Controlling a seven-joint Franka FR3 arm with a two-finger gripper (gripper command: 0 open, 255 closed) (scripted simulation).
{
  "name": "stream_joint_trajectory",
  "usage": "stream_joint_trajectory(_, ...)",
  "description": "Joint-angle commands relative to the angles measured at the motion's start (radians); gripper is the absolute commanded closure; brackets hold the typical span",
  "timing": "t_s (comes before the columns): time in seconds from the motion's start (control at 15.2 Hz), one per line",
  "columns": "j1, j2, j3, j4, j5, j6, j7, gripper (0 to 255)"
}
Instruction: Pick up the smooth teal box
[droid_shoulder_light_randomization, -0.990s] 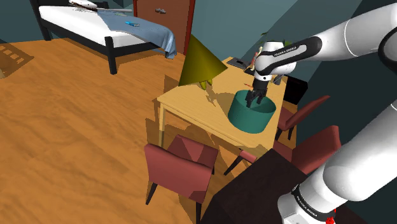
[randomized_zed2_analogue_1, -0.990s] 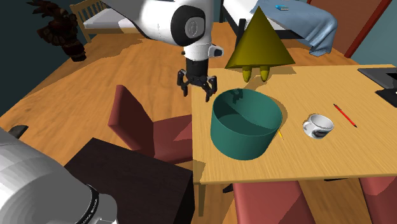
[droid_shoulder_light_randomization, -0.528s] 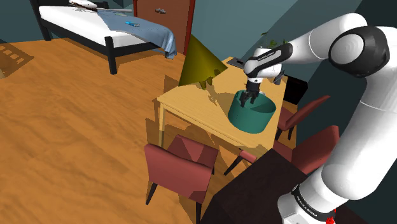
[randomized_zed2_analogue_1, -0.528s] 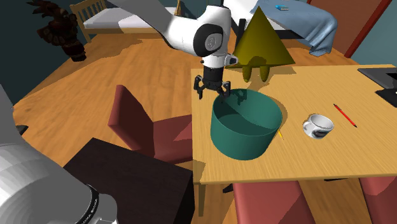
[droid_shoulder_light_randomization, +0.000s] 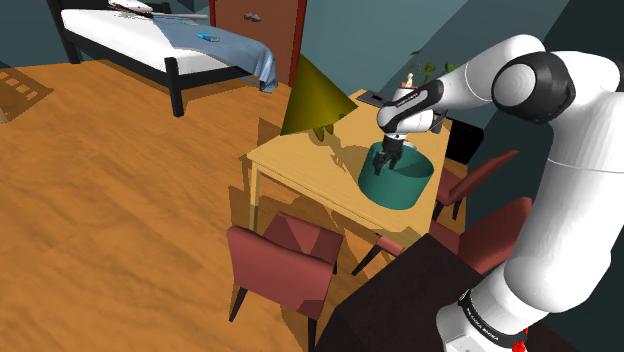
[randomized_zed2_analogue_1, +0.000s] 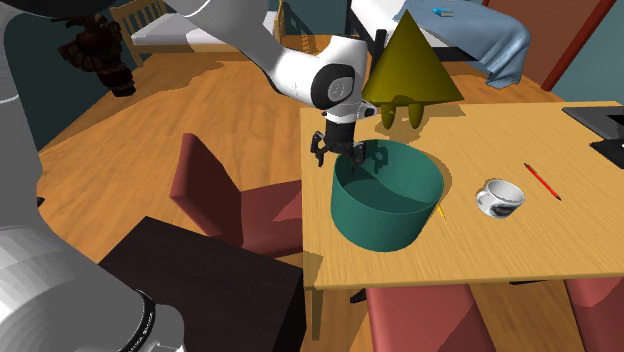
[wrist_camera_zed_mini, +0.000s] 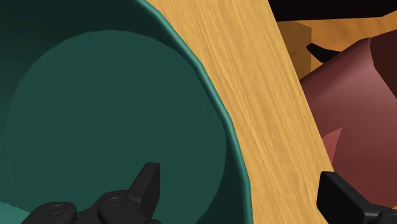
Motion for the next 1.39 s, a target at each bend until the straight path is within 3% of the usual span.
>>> stream_joint_trajectory(0.0, -0.001, 0.010, 0.002, -0.001, 0.004, 0.011, 0.000, 0)
stream_joint_trajectory(0.07, -0.001, 0.010, 0.002, -0.001, 0.004, 0.011, 0.000, 0)
stream_joint_trajectory(0.13, -0.001, 0.011, 0.002, 0.001, 0.004, 0.010, -0.001, 255)
stream_joint_trajectory(0.73, -0.001, 0.010, 0.002, -0.001, 0.004, 0.011, 0.000, 255)
stream_joint_trajectory(1.32, 0.011, -0.069, -0.012, 0.022, -0.025, -0.088, 0.014, 255)
